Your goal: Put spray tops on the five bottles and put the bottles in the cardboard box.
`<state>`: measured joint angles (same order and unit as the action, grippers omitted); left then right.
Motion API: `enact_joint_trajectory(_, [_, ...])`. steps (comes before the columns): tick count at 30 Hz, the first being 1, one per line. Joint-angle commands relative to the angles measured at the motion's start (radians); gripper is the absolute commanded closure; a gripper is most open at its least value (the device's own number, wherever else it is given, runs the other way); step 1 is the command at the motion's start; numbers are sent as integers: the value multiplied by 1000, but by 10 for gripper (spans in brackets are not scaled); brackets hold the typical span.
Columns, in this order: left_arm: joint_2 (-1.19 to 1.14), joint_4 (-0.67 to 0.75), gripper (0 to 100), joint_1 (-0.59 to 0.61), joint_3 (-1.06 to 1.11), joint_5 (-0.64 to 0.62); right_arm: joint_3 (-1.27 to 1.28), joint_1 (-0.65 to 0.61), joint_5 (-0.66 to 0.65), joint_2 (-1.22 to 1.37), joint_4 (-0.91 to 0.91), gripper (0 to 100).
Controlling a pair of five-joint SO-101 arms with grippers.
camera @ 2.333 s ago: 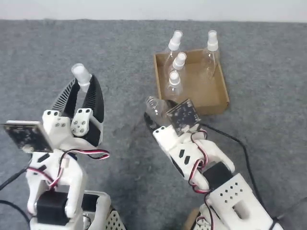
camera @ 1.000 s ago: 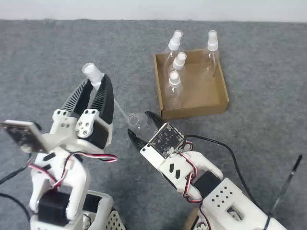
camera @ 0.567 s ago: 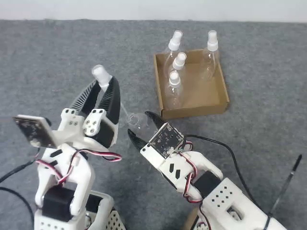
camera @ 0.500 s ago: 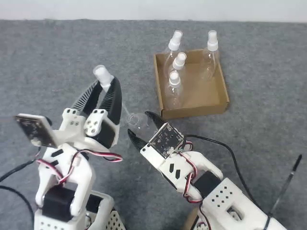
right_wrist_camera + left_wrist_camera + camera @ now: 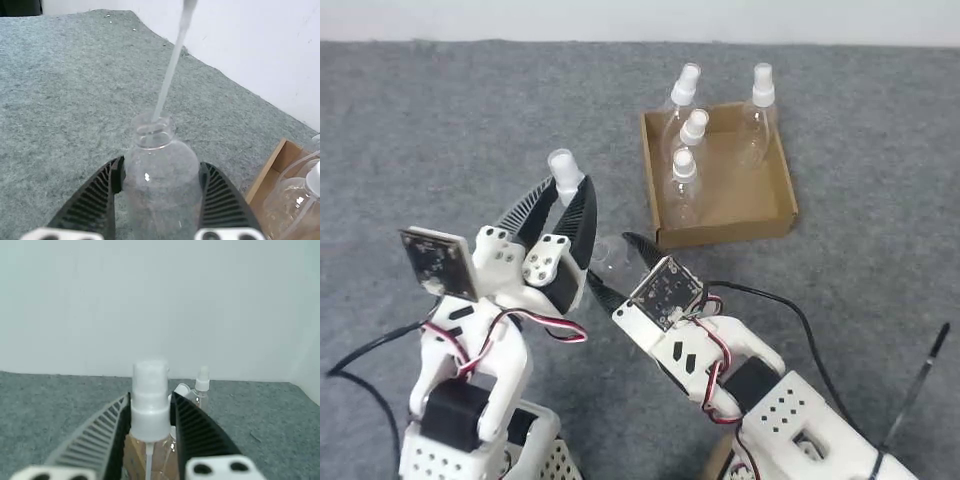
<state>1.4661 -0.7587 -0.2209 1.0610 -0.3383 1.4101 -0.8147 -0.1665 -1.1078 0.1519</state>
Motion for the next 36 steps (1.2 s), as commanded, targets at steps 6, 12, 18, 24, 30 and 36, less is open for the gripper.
enact_joint_trajectory(6, [20,-63,987,-6,-1,14,-23,2,-5,-38,-25,943])
enact_joint_trajectory(12, [20,-61,987,-8,21,14,-3,50,-3,-38,-107,943])
enact_joint_trajectory(18, [20,-60,987,-8,38,14,8,50,-3,-38,-131,945])
enact_joint_trajectory(24, [20,-64,916,-8,39,14,8,51,-3,-38,-131,945])
enact_joint_trajectory(30, [20,-64,812,-8,53,11,8,51,-3,-38,-131,943])
enact_joint_trajectory(36, [20,-64,761,-6,53,8,8,51,-3,-38,-130,943])
